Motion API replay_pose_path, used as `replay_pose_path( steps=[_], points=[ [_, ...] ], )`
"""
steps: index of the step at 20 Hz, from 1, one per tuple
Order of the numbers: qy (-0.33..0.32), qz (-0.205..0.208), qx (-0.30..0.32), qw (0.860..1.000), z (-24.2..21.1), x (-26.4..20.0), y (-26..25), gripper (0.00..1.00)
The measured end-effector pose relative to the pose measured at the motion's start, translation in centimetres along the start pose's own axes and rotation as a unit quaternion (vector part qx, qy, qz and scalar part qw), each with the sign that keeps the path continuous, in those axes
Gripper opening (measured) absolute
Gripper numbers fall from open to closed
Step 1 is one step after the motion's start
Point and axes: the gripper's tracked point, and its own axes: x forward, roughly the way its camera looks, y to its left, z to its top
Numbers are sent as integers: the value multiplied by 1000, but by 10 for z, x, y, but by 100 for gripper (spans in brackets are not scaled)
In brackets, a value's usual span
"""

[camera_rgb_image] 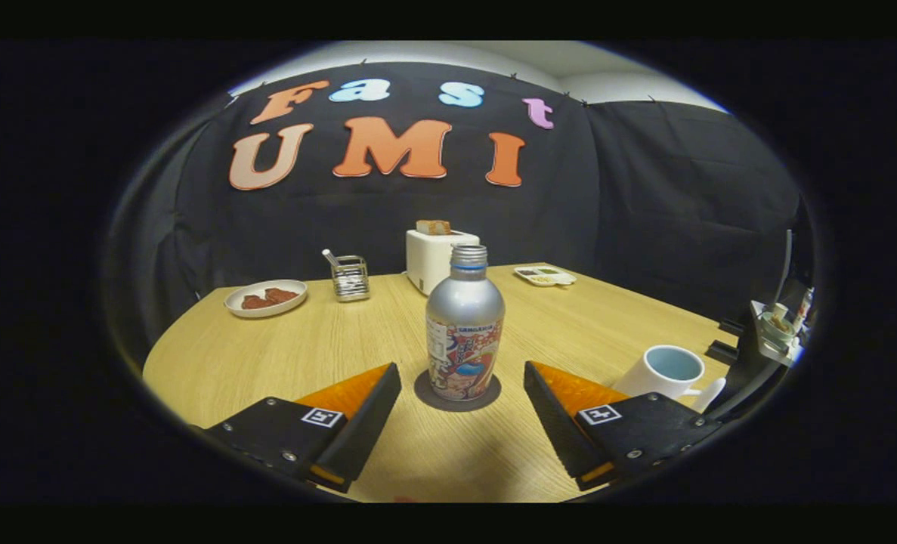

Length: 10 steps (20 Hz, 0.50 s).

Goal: Take the bottle from table, then pour the juice into the cup, finally place the bottle on the coaster

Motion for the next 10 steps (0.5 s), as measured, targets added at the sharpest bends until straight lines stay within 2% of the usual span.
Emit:
replay_pose_path(
  steps=[2,4,10],
  points=[
    [-18,20,-2,1000,12,-19,10,97],
    [-46,59,12,997,30,-39,29,97],
    [-90,153,34,983,50,-93,67,97]
  ],
)
